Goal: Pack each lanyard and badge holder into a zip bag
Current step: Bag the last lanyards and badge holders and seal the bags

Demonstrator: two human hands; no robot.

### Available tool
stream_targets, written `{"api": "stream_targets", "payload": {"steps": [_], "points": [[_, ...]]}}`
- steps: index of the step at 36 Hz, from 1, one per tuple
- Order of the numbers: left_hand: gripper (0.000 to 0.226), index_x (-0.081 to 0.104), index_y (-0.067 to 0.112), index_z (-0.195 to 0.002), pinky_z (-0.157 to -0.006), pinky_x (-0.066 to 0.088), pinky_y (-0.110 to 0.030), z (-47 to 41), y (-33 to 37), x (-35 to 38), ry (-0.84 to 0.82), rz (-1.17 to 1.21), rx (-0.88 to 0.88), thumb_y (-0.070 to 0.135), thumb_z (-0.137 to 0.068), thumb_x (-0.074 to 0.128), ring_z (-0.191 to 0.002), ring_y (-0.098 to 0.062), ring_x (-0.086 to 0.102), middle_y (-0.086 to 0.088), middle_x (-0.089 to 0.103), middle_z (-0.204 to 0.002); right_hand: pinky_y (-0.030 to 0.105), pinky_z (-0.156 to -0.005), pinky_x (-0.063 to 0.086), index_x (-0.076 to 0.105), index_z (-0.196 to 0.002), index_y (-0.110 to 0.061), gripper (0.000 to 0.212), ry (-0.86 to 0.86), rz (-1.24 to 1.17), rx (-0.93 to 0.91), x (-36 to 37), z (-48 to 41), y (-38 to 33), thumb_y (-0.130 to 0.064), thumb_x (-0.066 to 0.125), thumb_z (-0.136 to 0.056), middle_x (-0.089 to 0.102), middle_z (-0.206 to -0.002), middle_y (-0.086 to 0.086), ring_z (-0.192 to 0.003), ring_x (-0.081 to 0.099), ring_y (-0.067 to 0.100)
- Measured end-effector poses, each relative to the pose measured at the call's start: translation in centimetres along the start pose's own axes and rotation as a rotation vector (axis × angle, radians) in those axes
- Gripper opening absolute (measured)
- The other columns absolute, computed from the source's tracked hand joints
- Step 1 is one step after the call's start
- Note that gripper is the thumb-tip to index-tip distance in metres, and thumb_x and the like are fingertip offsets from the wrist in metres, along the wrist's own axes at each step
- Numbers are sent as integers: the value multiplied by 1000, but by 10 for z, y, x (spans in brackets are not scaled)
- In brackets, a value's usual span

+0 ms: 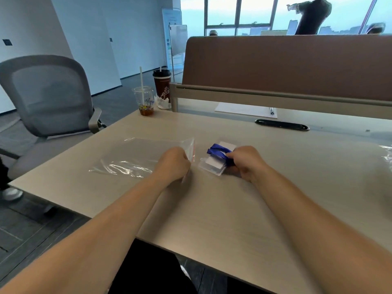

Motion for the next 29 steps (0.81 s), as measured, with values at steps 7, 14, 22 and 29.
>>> {"api": "stream_targets", "payload": {"steps": [7,14,22,29], "points": [[16,70,5,-69,-66,56,-36,6,19,9,-73,88,85,6,-79,58,-64,-28,68,-12,70,-65,50,-85,59,60,-83,-1,9,118,-19,-48,-29,2,-11,7,59,-87,66,-110,26,-101,69,37],[13,71,3,-75,-64,50,-31,10,40,23,-70,78,156,9,-81,63,-72,-30,66,-14,70,-73,53,-85,59,55,-73,-2,16,124,-5,-79,-43,3,-9,11,57,-84,60,-92,23,-96,69,40],[11,68,16,-76,-58,40,-24,13,58,33,-75,201,213,16,-87,66,-64,-16,58,3,62,-69,57,-84,58,56,-74,-2,17,185,-7,-61,-52,1,4,11,56,-84,59,-93,22,-94,67,40],[12,68,13,-74,-66,54,-33,19,72,38,-110,351,221,11,-85,65,-56,-13,59,2,65,-68,59,-81,58,58,-75,-3,9,267,58,-63,-60,-8,13,5,57,-79,61,-86,19,-94,68,41]]}}
Point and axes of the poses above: each hand's wrist, its own z-axis away from the middle knuckle, its own x-axis out of the palm, y = z × x, the point moved 1 cm from there along -z, towards the middle knuckle
